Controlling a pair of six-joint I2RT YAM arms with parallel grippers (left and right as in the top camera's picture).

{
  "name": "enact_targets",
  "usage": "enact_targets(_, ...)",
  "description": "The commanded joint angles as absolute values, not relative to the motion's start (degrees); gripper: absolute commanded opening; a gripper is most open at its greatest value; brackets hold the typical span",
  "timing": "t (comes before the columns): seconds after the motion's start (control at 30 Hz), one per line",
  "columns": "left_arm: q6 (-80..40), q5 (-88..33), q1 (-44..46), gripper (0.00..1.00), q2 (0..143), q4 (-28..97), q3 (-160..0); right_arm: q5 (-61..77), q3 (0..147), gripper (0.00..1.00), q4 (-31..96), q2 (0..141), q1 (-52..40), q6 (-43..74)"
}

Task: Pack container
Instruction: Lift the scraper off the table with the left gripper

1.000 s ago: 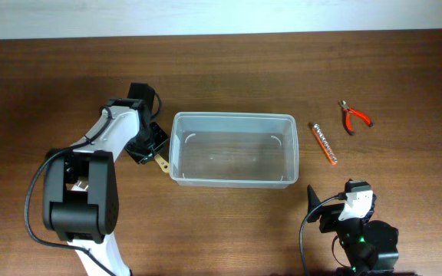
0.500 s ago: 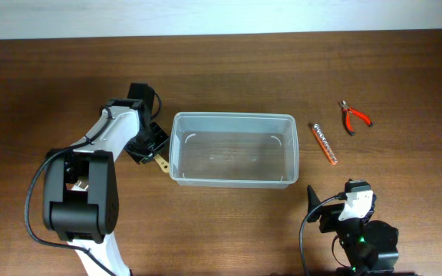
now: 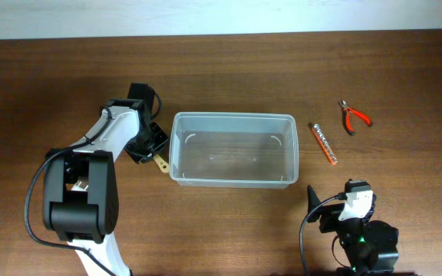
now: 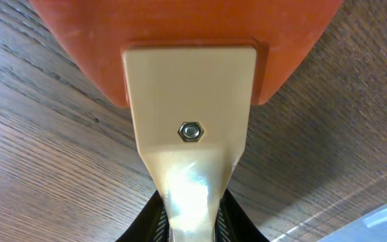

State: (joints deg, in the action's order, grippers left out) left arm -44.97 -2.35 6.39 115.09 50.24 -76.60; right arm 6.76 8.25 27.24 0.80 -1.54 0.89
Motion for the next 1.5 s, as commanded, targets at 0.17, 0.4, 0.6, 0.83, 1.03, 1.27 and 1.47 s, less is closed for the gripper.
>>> enact_targets(0.17, -43.6, -1.1, 6.2, 0.02, 110.8, 50.2, -75.8, 6.8, 7.9, 0.99, 27.2, 0.4, -1.8, 0.9)
enact_targets(0.4, -42.8, -0.2, 6.2, 0.02, 109.3, 51.0, -75.8, 6.8, 7.9, 0.99, 27.2, 0.4, -1.8, 0.9)
enact_targets(0.6, -42.6, 1.2, 6.2, 0.02, 107.9, 51.6, -75.8, 6.8, 7.9, 0.99, 27.2, 0.4, -1.8, 0.9)
enact_targets(0.83, -42.5, 1.3, 6.2, 0.02, 107.6, 51.6, -75.8, 6.9, 7.9, 0.99, 27.2, 0.4, -1.8, 0.9)
enact_targets(1.03, -42.5, 1.3, 6.2, 0.02, 107.6, 51.6, -75.8, 6.9, 7.9, 0.99, 27.2, 0.4, -1.8, 1.0)
enact_targets(1.27, -42.3, 1.3, 6.2, 0.02, 107.6, 51.6, -75.8, 6.9, 7.9, 0.99, 27.2, 0.4, -1.8, 1.0)
enact_targets(1.47, -41.7, 2.8, 6.2, 0.02, 106.5, 51.7, -75.8, 6.8, 7.9, 0.99, 27.2, 0.4, -1.8, 0.9)
